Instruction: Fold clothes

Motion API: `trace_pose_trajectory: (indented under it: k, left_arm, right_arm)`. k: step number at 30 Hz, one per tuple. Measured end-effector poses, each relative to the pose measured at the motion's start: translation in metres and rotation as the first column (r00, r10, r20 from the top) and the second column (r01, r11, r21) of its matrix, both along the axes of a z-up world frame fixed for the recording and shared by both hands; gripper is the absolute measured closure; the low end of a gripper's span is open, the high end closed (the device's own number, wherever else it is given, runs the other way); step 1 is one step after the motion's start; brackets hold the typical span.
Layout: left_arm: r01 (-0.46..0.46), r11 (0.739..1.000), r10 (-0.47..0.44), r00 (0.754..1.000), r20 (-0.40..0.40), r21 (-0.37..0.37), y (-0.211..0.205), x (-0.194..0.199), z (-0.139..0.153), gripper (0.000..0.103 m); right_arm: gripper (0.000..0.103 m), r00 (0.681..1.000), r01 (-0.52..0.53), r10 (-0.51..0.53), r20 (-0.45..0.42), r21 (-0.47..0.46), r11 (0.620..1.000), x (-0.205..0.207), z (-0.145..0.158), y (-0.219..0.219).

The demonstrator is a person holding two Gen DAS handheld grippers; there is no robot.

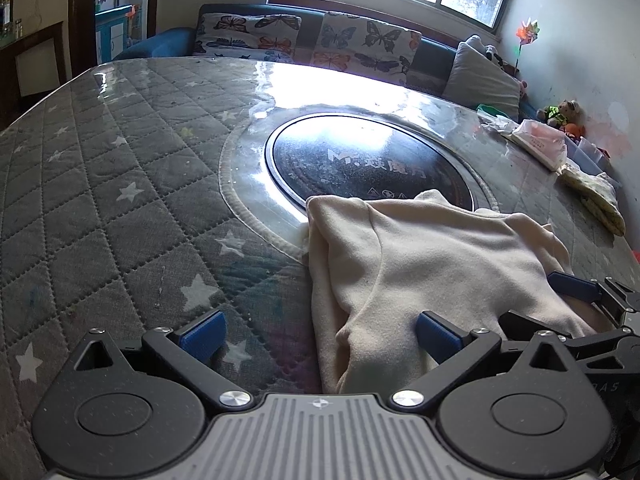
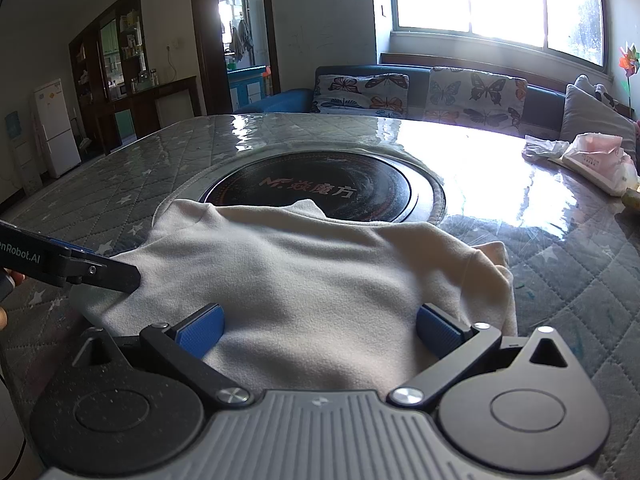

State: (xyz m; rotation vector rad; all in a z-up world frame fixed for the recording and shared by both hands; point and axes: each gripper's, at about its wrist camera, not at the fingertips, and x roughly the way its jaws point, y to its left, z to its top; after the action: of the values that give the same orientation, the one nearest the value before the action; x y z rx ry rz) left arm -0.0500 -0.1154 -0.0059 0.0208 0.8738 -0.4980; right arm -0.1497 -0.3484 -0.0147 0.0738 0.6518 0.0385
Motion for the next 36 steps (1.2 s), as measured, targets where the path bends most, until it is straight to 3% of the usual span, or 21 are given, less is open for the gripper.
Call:
trace_pose_trajectory:
  k: [36]
  left_arm:
    - [-0.013, 0.999, 0.014, 1.0, -0.024, 0.05, -0.0055, -0.005, 0.0033, 0.0]
  right_arm:
    - [0.0, 1.0, 0.005, -0.005, 0.021, -0.013, 1.0, -0.0034, 0.0041, 0.0021]
